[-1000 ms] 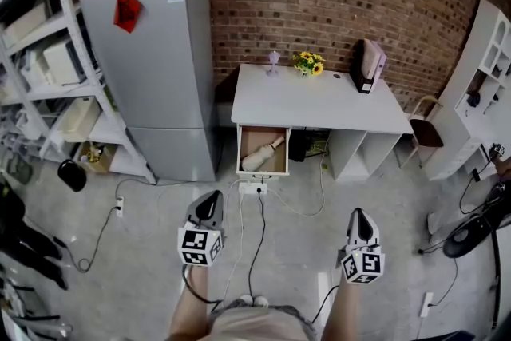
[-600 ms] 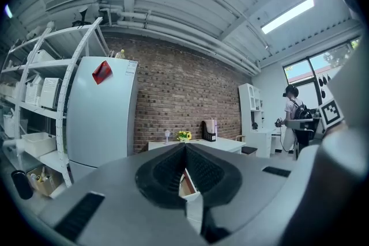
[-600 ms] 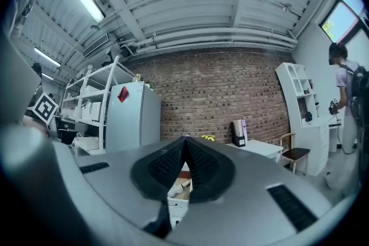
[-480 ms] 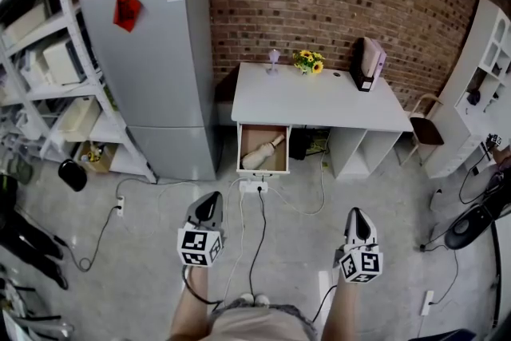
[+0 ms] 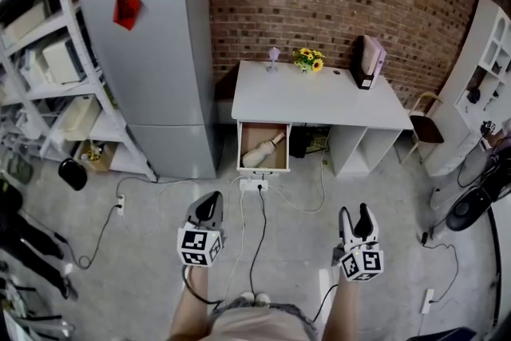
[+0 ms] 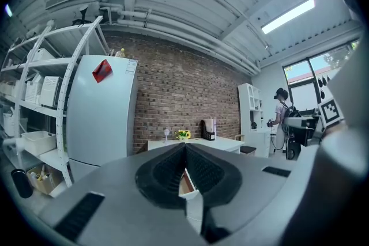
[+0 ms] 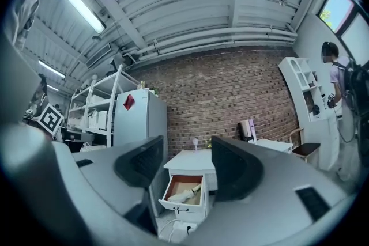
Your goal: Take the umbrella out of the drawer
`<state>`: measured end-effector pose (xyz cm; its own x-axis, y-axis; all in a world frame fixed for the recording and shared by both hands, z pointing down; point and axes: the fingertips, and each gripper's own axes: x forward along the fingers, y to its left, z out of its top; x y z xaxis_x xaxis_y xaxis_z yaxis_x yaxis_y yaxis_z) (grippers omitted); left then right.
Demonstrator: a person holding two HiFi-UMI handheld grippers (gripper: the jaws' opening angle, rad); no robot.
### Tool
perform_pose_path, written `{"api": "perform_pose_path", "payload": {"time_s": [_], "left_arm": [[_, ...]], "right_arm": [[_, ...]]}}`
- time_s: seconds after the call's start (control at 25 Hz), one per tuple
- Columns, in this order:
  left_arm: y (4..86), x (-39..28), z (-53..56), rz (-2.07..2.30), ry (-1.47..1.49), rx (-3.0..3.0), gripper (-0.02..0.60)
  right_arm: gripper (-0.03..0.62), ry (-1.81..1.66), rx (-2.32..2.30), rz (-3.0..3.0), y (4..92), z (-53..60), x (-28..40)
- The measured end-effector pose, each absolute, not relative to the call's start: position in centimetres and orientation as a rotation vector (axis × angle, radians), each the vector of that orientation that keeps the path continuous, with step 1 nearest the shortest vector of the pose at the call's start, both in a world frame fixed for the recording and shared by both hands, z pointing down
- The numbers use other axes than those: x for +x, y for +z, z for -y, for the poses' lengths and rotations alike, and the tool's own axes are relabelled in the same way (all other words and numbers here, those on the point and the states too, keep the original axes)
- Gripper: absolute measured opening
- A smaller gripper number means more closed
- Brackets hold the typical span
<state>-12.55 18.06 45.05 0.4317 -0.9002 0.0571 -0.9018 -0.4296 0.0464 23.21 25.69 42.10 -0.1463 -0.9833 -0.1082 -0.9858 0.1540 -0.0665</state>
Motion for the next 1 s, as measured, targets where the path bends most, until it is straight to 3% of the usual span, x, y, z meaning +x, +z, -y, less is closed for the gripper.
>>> {"api": "perform_pose_path", "payload": {"time_s": [0.24,0.4,1.0], "left_arm": [[44.7,-12.6,-18.3,1.629,0.04,2.597,0.025],[45.1,-12.8,-18.3,1.629,0.036,2.593,0.025],[46.1,-14.7,-18.0,1.611,0.05,2.599,0.025]], "right_arm": [[0.456,-0.001,-1.881,-2.236,40.9,-25.9,22.7],[0.525,0.001,-1.836,-2.231,41.0,-25.9,22.2],[0.548,-0.034,-1.873,-2.218,42.6,-25.8,20.4]]}}
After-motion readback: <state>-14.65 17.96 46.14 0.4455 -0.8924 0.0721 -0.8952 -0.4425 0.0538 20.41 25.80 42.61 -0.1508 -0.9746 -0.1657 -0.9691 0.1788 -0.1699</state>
